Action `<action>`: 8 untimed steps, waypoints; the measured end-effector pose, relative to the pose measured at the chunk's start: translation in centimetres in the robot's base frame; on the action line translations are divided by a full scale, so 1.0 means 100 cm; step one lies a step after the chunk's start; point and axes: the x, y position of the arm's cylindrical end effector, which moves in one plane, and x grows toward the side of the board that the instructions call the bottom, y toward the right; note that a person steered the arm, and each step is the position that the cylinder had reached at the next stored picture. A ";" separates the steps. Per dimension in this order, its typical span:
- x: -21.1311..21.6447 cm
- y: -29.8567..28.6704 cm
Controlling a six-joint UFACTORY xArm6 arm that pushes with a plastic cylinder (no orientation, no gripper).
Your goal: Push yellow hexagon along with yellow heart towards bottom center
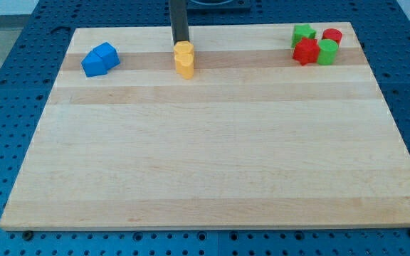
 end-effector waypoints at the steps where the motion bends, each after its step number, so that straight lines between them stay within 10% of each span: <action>1: 0.016 0.005; 8: 0.183 0.022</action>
